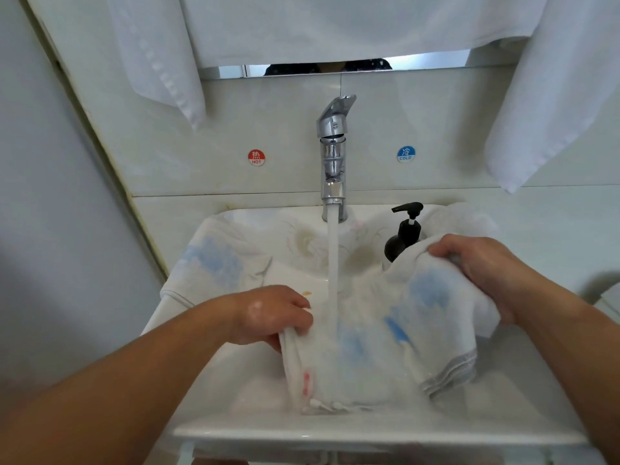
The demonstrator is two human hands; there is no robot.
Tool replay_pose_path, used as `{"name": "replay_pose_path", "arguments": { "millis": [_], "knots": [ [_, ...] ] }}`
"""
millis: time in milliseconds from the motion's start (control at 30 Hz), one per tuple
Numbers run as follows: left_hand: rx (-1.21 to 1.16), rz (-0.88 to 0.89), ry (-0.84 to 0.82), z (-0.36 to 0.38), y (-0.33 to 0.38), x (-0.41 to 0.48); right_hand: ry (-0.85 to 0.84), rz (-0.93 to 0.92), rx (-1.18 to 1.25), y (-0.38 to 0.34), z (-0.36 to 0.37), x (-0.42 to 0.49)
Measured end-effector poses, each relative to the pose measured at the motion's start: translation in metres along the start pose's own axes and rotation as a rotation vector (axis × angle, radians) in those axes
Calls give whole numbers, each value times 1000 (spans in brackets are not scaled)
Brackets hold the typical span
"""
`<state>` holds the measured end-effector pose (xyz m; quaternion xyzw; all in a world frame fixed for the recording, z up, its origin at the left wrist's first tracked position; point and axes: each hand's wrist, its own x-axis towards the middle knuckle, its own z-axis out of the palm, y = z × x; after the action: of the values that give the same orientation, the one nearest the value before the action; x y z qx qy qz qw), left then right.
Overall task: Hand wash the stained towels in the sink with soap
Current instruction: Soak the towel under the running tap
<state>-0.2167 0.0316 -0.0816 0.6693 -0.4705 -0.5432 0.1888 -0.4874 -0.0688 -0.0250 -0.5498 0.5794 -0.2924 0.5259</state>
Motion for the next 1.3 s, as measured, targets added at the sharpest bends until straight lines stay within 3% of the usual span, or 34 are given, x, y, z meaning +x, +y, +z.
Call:
{"name": "replay_pose_path", "arguments": {
  "millis": [133, 300, 400, 533, 667, 833, 1000, 1300],
  "knots": [
    [-193, -27, 142, -19, -2, -10, -109, 11, -143, 8, 5, 6],
    [-260, -5, 476, -48, -2, -24, -330, 49, -368, 33, 17, 18],
    [-232, 24, 592, -65, 5, -42, -444, 70, -413, 45, 28, 19],
    [-144, 38, 703, -78, 15, -66, -413, -59, -551, 52, 45, 21],
    [-204, 66, 754, -87, 23, -80, -434, -132, -608, 55, 62, 19],
    [-277, 99, 788, -92, 36, -94, -640, 22, -520, 48, 92, 8],
    [-305, 97, 789, -90, 44, -101, -769, 151, -622, 45, 114, -6],
    [-13, -33, 603, -72, 19, -71, -631, 317, -731, 37, 55, -1]
  ]
}}
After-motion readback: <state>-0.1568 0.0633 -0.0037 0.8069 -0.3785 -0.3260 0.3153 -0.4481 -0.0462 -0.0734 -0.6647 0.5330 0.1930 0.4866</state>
